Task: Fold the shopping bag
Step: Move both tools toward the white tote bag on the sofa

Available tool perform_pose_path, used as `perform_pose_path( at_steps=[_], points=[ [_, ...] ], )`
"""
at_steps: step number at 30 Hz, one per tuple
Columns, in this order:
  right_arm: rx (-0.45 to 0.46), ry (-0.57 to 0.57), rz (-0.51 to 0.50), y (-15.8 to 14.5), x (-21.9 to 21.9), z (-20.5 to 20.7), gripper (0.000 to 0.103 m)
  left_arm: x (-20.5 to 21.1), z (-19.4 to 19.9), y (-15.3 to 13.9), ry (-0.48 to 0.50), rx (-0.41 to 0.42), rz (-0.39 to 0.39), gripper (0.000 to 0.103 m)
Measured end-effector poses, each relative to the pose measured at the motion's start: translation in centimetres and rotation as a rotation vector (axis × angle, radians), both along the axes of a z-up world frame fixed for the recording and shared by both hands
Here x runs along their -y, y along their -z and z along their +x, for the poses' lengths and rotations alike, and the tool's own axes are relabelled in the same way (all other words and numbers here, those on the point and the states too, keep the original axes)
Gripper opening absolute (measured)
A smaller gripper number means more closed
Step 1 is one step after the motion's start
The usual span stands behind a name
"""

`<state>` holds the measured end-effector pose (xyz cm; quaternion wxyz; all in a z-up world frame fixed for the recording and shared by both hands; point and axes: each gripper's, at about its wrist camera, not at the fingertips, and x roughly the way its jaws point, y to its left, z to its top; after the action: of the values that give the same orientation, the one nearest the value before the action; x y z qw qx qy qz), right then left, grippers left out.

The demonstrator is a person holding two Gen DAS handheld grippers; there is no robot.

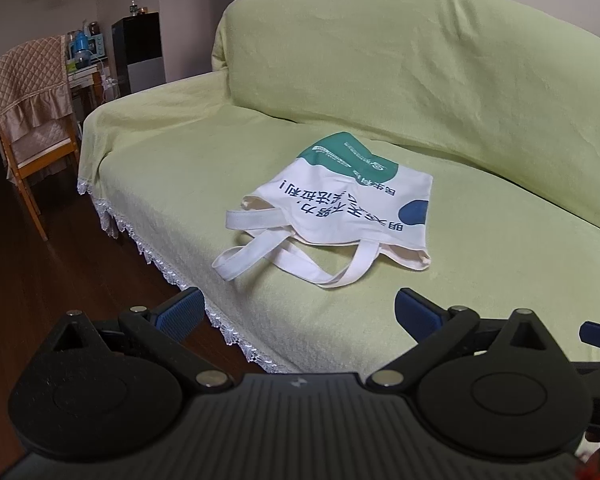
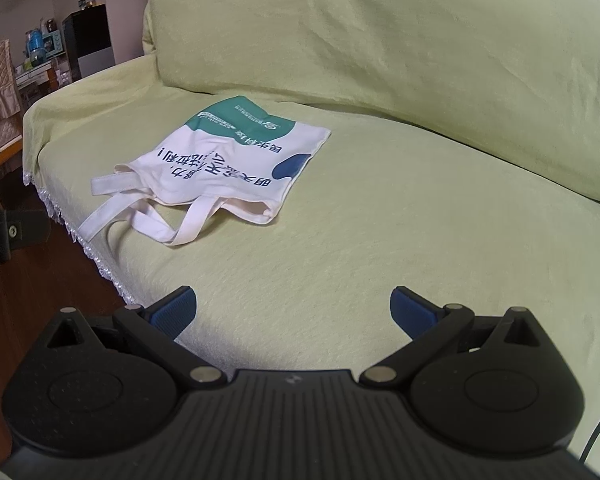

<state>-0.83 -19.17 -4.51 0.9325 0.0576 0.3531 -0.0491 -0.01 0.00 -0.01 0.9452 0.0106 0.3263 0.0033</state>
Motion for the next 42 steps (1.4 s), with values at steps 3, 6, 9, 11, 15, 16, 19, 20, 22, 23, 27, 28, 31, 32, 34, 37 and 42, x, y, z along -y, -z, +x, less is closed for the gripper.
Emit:
perform_pose_path(
  at_steps=[3, 6, 9, 11, 15, 16, 19, 20, 22, 23, 27, 28, 31, 32, 34, 37, 42],
  points=[
    [0.000, -0.007, 0.005, 0.0, -0.3, -0.2, 0.102, 0.0, -0.1, 0.1, 0.005, 0.006, -0.002, 0.102],
    [-0.002, -0.013, 0.003, -0.1, -0.2, -0.3, 0.102, 0.0, -0.2, 0.2, 0.010, 0.011, -0.004, 0.102],
    [0.000, -0.024, -0.002, -0.3, 1.7, 0.5, 0.102, 0.0, -0.3, 0.3, 0.015, 0.017, -0.006, 0.102],
    [0.001, -0.032, -0.005, -1.1, 2.8, 0.4, 0.102, 0.0, -0.4, 0.3, 0.017, 0.019, -0.007, 0.102],
    [0.009, 0.005, 0.008, -0.7, 2.1, 0.1, 0.102, -0.1, -0.3, 0.2, 0.014, 0.018, -0.013, 0.102],
    [0.013, 0.029, 0.016, -0.3, 1.2, -0.3, 0.102, -0.2, -0.4, 0.2, 0.013, 0.018, -0.014, 0.102],
    [0.012, 0.027, 0.016, -0.1, 1.1, 0.1, 0.102, -0.3, -0.5, 0.3, 0.012, 0.016, -0.017, 0.102],
    [0.011, 0.028, 0.015, 0.0, 1.1, 0.3, 0.102, -0.4, -0.5, 0.3, 0.012, 0.013, -0.019, 0.102],
    [0.006, 0.027, 0.015, 0.1, 1.1, 0.4, 0.102, -0.7, -0.3, 0.5, 0.010, 0.004, -0.023, 0.102],
    [0.004, 0.027, 0.013, 0.1, 1.2, 0.4, 0.102, -0.8, -0.1, 0.8, 0.007, -0.001, -0.021, 0.102],
    [-0.004, 0.024, 0.009, 0.5, 1.2, 0.6, 0.102, -1.4, 0.5, 1.6, -0.003, -0.023, -0.017, 0.102],
    [-0.005, 0.022, 0.009, 0.6, 1.2, 0.7, 0.102, -1.5, 0.7, 1.8, -0.005, -0.029, -0.016, 0.102],
    [-0.004, 0.015, 0.004, 1.0, 1.1, 1.0, 0.102, -1.9, 1.1, 2.5, -0.012, -0.045, -0.013, 0.102],
    [-0.004, 0.010, -0.001, 1.2, 1.1, 1.1, 0.102, -2.1, 1.4, 2.8, -0.014, -0.053, -0.011, 0.102],
    [-0.007, -0.006, -0.010, 1.6, 1.0, 1.6, 0.102, -2.4, 1.9, 3.6, -0.018, -0.071, -0.009, 0.102],
    [-0.028, -0.027, -0.011, 2.5, 0.9, 2.5, 0.102, -3.0, 2.8, 4.8, -0.004, -0.096, -0.014, 0.102],
    [-0.060, -0.071, -0.030, 4.3, 0.6, 4.4, 0.102, -3.5, 4.7, 6.3, 0.023, -0.084, 0.048, 0.102]
  ],
)
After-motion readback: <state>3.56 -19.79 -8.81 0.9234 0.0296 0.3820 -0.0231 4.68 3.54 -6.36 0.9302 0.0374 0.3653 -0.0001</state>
